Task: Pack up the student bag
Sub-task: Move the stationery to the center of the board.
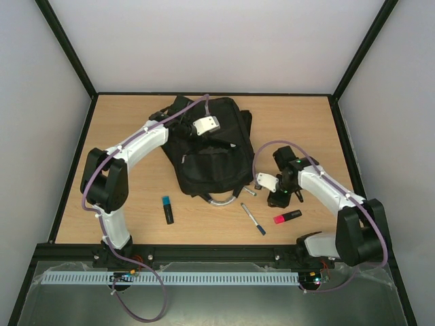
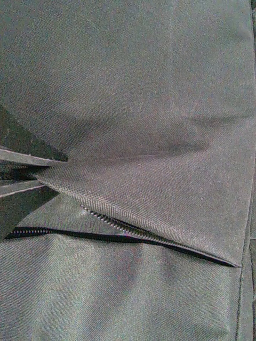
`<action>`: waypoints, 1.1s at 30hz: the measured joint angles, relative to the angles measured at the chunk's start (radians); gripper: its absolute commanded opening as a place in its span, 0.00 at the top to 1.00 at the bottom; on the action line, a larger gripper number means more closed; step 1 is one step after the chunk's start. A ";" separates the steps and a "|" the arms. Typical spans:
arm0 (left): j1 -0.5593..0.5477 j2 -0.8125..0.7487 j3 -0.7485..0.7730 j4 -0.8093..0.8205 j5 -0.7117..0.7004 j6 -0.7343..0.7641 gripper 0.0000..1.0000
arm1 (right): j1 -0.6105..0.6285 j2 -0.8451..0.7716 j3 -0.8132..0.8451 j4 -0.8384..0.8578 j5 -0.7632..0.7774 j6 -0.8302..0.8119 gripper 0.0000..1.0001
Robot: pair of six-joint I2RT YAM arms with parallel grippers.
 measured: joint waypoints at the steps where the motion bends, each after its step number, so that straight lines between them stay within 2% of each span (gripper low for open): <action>1: 0.000 0.000 0.002 -0.003 0.002 0.000 0.98 | 0.027 0.009 -0.002 0.021 0.008 0.019 0.56; 6: 0.000 0.000 0.010 -0.015 0.006 0.000 0.98 | 0.132 0.132 0.038 0.129 0.001 0.192 0.58; 11: 0.000 0.000 0.012 -0.014 -0.002 0.001 0.98 | 0.152 0.218 0.085 0.187 -0.023 0.332 0.61; 22: -0.002 0.000 0.012 -0.013 -0.011 0.009 0.98 | 0.169 0.267 0.056 0.275 -0.013 0.424 0.67; 25: -0.003 0.000 0.012 -0.013 -0.013 0.008 0.98 | 0.169 0.281 0.048 0.297 -0.007 0.434 0.74; 29: -0.003 0.000 0.012 -0.012 -0.014 0.008 0.98 | 0.169 0.286 0.048 0.317 0.009 0.438 0.88; 33: -0.003 0.000 0.012 -0.012 -0.017 0.008 0.98 | 0.169 0.289 0.049 0.324 0.029 0.435 0.92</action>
